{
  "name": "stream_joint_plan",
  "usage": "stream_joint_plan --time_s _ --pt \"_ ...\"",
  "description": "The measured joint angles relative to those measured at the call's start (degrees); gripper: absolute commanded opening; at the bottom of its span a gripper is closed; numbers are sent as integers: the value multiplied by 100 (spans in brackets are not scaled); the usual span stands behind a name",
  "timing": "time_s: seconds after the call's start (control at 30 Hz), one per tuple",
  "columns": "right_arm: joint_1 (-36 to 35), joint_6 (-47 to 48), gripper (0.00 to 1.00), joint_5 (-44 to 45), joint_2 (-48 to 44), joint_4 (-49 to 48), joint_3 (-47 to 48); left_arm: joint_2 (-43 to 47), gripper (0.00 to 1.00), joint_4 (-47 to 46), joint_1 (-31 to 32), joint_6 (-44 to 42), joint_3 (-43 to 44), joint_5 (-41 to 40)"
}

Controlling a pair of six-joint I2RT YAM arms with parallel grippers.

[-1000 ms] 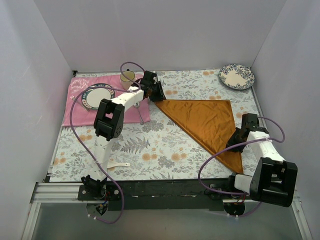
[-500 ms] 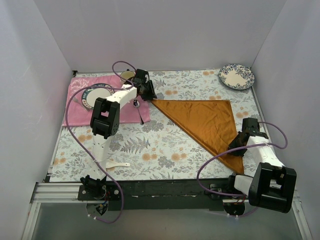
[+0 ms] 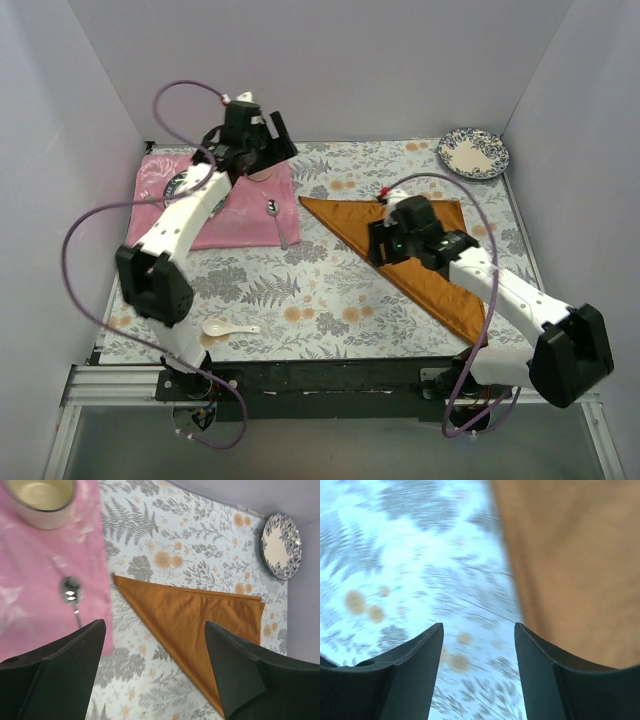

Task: Fold the napkin, place the utensils inside, and roll it up
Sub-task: Grab a utensil with the right arm

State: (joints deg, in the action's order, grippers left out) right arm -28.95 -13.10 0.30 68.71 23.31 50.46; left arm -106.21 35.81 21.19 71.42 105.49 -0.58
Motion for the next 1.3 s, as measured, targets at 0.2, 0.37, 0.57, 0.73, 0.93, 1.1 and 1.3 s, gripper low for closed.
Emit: stream_joint_plan --time_s 0.2,0.37,0.57,0.73,0.93,1.1,1.3 --pt "-2129 796 70 -623 1565 -944 557 2837 88 507 -730 219 -1545 -831" --pt "-3329 1523 70 -1029 3119 -944 1880 3864 91 1064 -920 251 -2057 -1600" --pt "-4280 2096 71 -1224 4581 -713 3554 4376 91 1231 -962 411 -2645 -1663" --pt "-4540 2343 71 -1231 5351 -439 4288 4612 91 1266 -964 553 -2736 -1388" --pt "-4688 2540 66 -1027 5919 -175 4905 4658 91 1266 -973 621 -2736 -1222" --pt "-4728 2640 32 -907 6006 -68 5010 4774 91 1261 -973 643 -2736 -1202" --pt "-4732 2640 6 -750 6089 -35 5132 4870 91 1248 -973 636 -2734 -1241"
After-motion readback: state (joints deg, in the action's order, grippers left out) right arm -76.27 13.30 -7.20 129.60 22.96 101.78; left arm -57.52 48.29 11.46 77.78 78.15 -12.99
